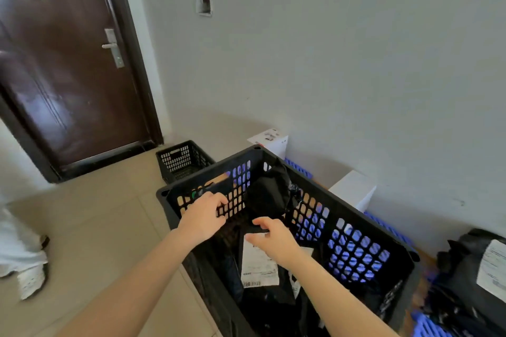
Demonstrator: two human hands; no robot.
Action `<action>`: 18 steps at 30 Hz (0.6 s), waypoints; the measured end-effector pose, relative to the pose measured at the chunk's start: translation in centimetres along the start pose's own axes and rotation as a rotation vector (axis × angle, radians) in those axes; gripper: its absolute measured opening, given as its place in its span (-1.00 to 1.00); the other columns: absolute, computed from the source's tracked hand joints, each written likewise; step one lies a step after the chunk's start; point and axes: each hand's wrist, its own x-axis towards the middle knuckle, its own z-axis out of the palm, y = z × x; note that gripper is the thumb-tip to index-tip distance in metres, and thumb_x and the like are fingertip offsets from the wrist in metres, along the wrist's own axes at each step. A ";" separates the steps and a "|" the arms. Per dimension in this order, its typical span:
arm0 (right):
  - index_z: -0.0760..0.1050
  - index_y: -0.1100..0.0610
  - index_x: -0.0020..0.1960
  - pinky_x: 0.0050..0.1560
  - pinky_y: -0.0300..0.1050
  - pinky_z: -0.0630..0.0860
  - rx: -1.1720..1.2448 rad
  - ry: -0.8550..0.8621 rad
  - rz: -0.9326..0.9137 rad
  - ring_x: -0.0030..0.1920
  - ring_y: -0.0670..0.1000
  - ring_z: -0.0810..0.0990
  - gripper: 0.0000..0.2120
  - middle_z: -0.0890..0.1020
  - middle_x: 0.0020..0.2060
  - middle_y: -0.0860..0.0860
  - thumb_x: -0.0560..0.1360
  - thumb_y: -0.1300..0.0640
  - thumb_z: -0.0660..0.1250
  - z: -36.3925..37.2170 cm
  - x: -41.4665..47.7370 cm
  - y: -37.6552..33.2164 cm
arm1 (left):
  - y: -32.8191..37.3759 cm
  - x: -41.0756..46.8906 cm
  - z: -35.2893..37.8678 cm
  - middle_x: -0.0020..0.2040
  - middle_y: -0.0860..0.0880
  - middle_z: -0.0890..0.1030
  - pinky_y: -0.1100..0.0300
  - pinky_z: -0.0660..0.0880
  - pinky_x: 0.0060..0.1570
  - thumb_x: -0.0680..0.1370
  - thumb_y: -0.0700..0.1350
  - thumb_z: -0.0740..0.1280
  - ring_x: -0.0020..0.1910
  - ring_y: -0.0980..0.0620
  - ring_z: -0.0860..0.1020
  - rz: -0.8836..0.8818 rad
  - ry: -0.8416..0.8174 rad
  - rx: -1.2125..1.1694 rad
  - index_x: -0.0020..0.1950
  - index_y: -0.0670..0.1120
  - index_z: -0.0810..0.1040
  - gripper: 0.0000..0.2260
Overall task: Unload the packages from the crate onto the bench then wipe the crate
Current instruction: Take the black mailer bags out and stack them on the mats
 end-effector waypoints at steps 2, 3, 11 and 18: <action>0.34 -0.07 0.38 0.18 -0.13 0.37 -0.041 -0.111 0.009 0.31 0.05 0.40 -0.47 0.35 0.34 0.02 0.47 -0.16 0.36 2.3 1.9 -0.8 | -1.5 1.0 -0.2 0.19 0.06 0.52 0.09 0.50 0.19 0.51 -0.08 0.41 0.19 0.05 0.52 0.024 0.015 -0.014 0.27 0.06 0.50 -0.66; 0.33 -0.08 0.39 0.21 -0.12 0.36 -0.066 -0.163 0.005 0.33 0.06 0.38 -0.46 0.34 0.36 0.02 0.47 -0.17 0.35 3.3 2.7 -1.2 | -2.2 1.5 -0.3 0.18 0.06 0.53 0.11 0.50 0.18 0.51 -0.08 0.41 0.18 0.06 0.52 0.031 0.023 -0.031 0.26 0.06 0.51 -0.67; 0.25 -0.03 0.48 0.36 -0.10 0.30 -0.147 -0.319 0.009 0.41 0.03 0.33 -0.40 0.37 0.42 0.01 0.50 -0.01 0.37 8.3 6.2 -2.9 | -4.9 3.4 -0.5 0.15 0.07 0.53 0.04 0.48 0.23 0.50 -0.13 0.42 0.14 0.07 0.53 0.005 0.016 -0.163 0.23 0.06 0.51 -0.68; 0.37 0.01 0.39 0.23 -0.16 0.41 -0.205 -0.238 0.038 0.26 0.02 0.47 -0.46 0.50 0.25 0.03 0.45 0.14 0.44 8.1 7.0 -2.6 | -4.9 3.5 -0.1 0.15 0.11 0.53 0.07 0.44 0.21 0.53 -0.06 0.39 0.15 0.11 0.52 -0.023 0.020 -0.123 0.23 0.12 0.49 -0.71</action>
